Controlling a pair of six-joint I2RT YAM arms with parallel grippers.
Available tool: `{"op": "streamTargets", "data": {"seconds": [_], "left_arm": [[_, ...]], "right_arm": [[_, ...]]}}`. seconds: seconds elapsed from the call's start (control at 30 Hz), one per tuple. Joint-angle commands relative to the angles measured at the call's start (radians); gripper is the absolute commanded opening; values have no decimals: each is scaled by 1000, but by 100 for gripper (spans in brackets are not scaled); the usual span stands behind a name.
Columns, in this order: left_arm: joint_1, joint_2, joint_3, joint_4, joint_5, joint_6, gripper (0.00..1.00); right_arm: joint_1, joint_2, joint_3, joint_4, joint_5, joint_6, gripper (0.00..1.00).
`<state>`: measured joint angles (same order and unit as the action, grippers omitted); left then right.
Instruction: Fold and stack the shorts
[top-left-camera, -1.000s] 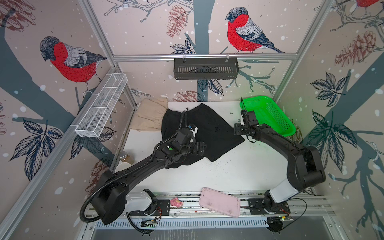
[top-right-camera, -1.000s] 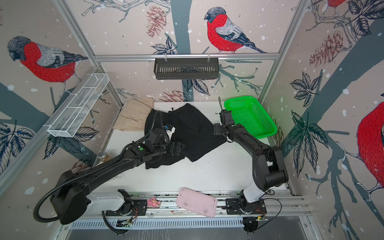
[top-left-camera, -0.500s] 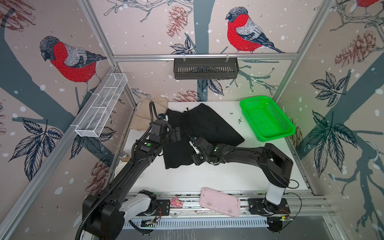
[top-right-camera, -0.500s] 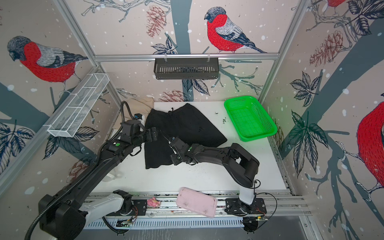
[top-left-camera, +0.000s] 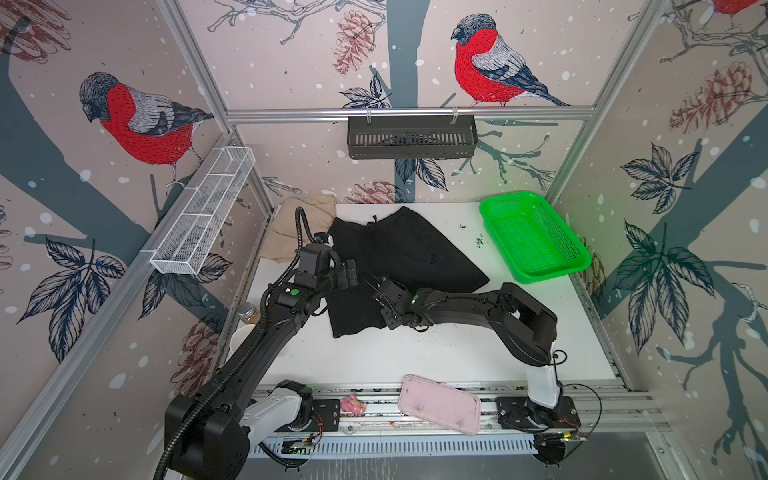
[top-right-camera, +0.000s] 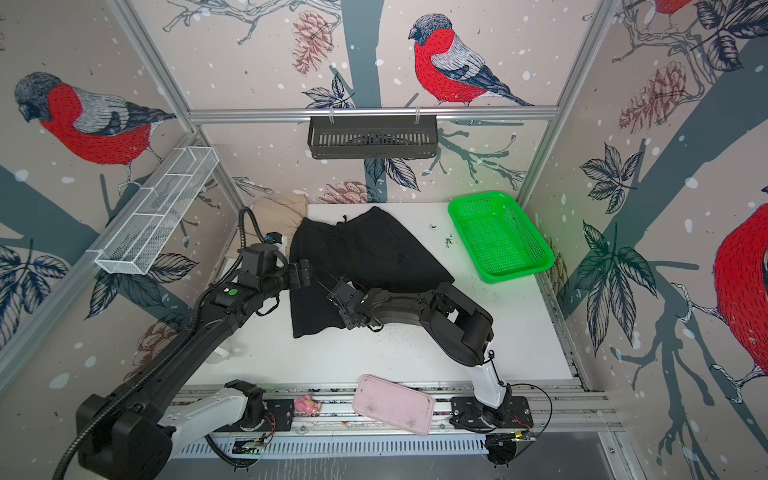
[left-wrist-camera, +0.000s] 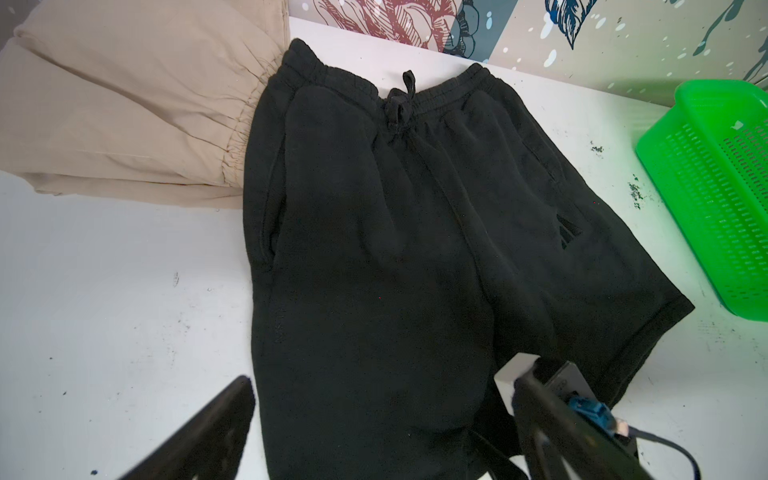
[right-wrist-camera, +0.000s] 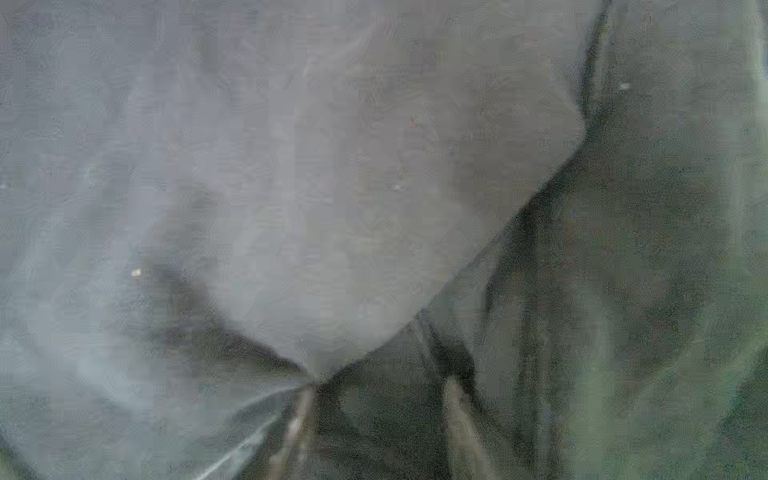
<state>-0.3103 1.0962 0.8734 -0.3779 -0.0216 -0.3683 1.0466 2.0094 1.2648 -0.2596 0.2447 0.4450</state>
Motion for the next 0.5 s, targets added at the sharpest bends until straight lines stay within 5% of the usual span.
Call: {"op": "streamTargets", "data": {"seconds": [0.0, 0.23, 0.37, 0.47], "left_arm": [[2, -1, -11, 42, 39, 1, 97], [-5, 44, 33, 1, 37, -20, 97], [-79, 127, 94, -1, -44, 12, 97], [-99, 202, 134, 44, -37, 59, 97]], "right_arm": [[-17, 0, -44, -60, -52, 11, 17], [-52, -181, -270, -115, -133, 13, 4], [-139, -304, -416, -164, -185, 29, 27], [-229, -419, -494, -156, -210, 41, 32]]}}
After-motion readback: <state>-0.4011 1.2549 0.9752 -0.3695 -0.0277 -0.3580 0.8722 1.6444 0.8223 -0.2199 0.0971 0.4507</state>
